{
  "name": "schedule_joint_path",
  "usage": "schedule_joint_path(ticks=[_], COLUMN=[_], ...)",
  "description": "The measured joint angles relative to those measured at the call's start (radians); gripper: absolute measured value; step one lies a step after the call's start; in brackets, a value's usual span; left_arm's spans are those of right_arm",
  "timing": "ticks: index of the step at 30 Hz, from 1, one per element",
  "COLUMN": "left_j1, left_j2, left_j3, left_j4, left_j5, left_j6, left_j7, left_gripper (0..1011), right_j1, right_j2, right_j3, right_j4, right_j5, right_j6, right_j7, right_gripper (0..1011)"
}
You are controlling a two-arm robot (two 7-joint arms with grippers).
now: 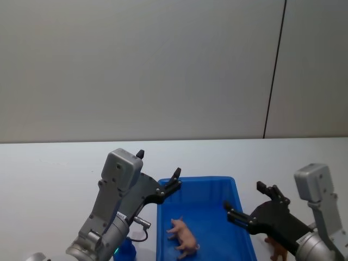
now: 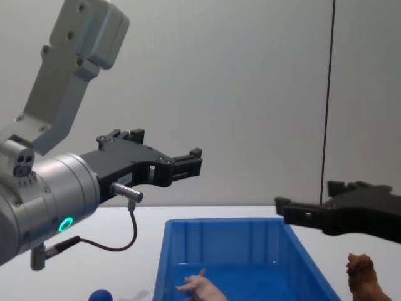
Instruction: Pick up the two dolls from the table and place them into the box.
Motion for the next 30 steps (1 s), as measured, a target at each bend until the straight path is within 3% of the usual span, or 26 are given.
schedule_joint_path(ticks=[17,30], left_j1=[0.000,0.000], left_j2=[0.000,0.000], left_j3=[0.000,0.000], left_j4=[0.000,0.000], left_j5=[0.000,0.000], left_j6=[0.000,0.000], left_j7=[0.000,0.000], left_gripper=[1001,1001], right_j1=[-0.093,-0.129], right_j2=[0.043,0.053], right_j3=[0.029,0.035], right_j4=[-0.083,-0.083], right_j5=[0.021,0.022], right_j6=[0.029,0.059], right_j7=[-0.173,-0.217], right_gripper=[1001,1001])
